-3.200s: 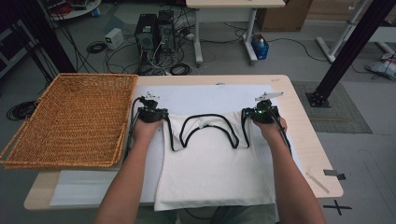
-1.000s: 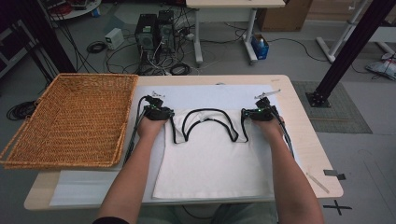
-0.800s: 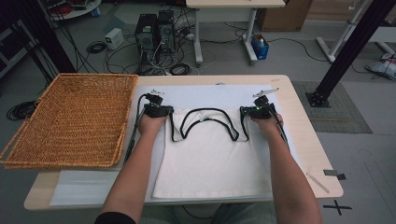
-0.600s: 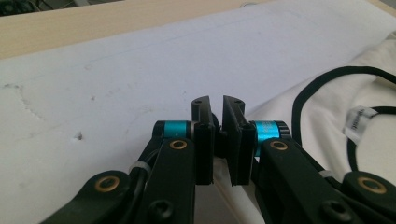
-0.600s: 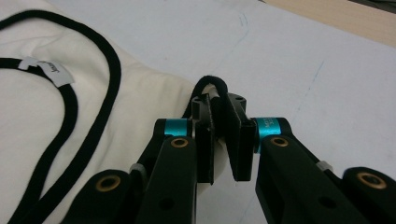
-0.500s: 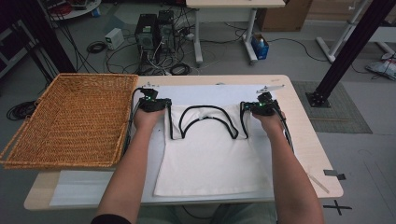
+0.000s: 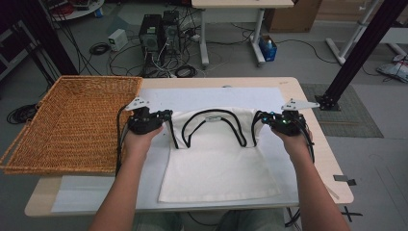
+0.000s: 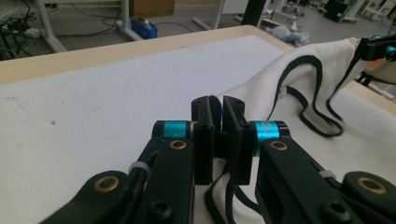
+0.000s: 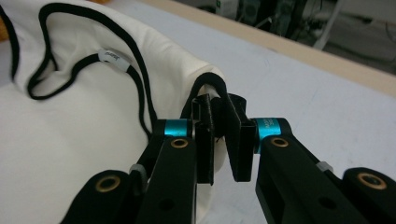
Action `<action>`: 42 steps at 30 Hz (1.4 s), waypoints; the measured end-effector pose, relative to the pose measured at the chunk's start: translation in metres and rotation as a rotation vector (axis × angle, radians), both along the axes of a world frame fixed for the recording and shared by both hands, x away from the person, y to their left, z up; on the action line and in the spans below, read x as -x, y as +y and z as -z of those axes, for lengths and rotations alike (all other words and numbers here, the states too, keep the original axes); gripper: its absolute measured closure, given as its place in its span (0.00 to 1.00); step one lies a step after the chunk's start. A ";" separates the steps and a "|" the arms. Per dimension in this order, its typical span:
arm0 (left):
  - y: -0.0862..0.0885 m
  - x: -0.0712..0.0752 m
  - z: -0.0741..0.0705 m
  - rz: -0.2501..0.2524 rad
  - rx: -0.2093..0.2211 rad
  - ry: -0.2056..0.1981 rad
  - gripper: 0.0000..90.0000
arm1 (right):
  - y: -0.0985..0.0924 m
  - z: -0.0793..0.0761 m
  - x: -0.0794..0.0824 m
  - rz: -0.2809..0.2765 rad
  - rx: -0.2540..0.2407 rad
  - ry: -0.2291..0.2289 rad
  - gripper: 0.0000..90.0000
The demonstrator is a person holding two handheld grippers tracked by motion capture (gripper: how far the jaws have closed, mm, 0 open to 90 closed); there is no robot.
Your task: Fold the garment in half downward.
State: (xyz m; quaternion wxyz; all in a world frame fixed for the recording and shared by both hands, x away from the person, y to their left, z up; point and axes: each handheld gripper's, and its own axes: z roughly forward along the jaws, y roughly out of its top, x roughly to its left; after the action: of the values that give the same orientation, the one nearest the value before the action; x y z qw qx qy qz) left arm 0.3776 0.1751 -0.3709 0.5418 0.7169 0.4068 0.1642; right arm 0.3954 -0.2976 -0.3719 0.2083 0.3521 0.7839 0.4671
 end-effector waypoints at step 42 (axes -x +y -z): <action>-0.020 0.034 0.070 -0.044 -0.135 0.211 0.36 | -0.008 0.056 0.038 0.000 0.008 0.191 0.61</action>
State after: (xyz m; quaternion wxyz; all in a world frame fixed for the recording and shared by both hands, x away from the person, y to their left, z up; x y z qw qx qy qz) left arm 0.3435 0.1555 -0.4405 0.4428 0.7560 0.4652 0.1266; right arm 0.3575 -0.3055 -0.4281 0.1340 0.3942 0.8020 0.4283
